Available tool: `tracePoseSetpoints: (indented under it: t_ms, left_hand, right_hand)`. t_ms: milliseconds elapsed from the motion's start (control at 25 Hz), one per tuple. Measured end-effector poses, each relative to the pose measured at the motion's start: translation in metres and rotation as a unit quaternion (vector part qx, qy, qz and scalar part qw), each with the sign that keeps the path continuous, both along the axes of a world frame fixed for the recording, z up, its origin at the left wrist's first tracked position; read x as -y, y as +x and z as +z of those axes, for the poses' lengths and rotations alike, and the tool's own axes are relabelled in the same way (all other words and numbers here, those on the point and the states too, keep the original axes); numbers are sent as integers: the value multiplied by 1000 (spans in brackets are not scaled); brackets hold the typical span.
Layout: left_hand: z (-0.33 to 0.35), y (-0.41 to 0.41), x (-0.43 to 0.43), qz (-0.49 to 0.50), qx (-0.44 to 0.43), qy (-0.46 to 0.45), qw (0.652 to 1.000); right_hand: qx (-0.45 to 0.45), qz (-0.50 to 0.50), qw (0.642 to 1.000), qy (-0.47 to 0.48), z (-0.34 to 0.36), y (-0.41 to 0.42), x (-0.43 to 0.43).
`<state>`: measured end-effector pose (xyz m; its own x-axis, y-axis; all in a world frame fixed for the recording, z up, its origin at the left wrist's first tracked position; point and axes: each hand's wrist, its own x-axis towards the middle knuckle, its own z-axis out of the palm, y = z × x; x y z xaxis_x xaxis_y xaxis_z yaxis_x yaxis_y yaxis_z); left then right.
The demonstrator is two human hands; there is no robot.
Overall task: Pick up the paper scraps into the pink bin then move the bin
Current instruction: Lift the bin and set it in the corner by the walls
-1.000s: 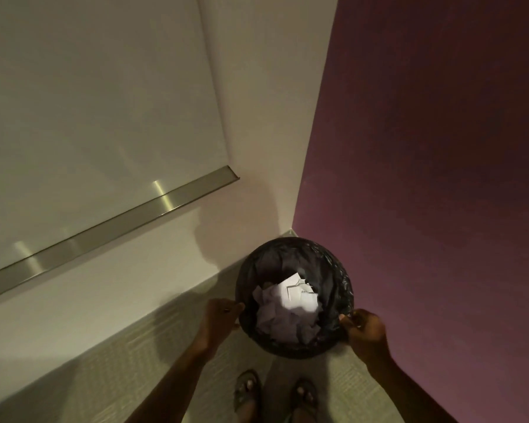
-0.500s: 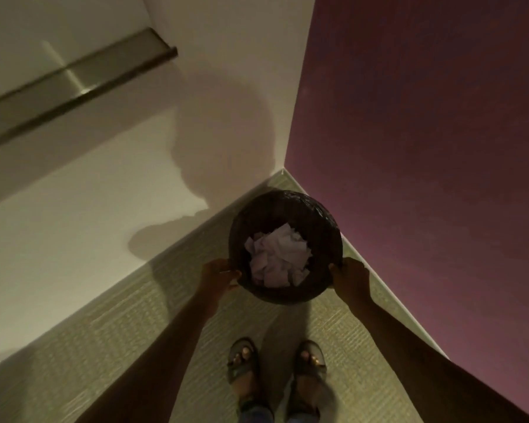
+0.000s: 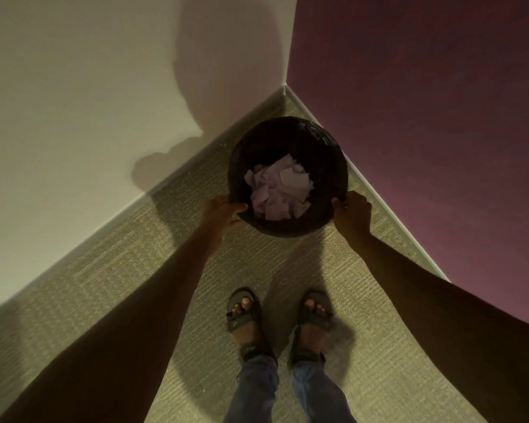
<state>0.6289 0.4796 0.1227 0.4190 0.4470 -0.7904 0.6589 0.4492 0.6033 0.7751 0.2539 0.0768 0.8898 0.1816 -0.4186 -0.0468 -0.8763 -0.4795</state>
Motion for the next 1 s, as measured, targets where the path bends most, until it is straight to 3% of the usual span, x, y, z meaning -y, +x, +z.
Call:
tracePoseSetpoints:
  t_ms: [520, 600, 720, 800, 920, 1000]
  left_hand:
    - [-24, -9, -4, -81, -27, 21, 996]
    - [-26, -12, -2, -158, -46, 113, 980]
    - [-20, -19, 12, -310, -99, 377, 867]
    - [-14, -14, 23, -346, -68, 490, 797]
    - [-21, -4, 36, -450, -10, 564, 692]
    - [-30, 1, 41, -488, 5, 565, 665]
  right_hand:
    - [-17, -21, 999, 42, -4, -5, 0]
    - [5, -19, 999, 44, 4, -10, -2]
    - [118, 59, 991, -29, 13, -19, -7]
    - [157, 145, 976, -42, 19, -26, -15]
    - [157, 267, 950, -46, 14, -33, -20]
    - [152, 317, 933, -70, 6, -34, -20]
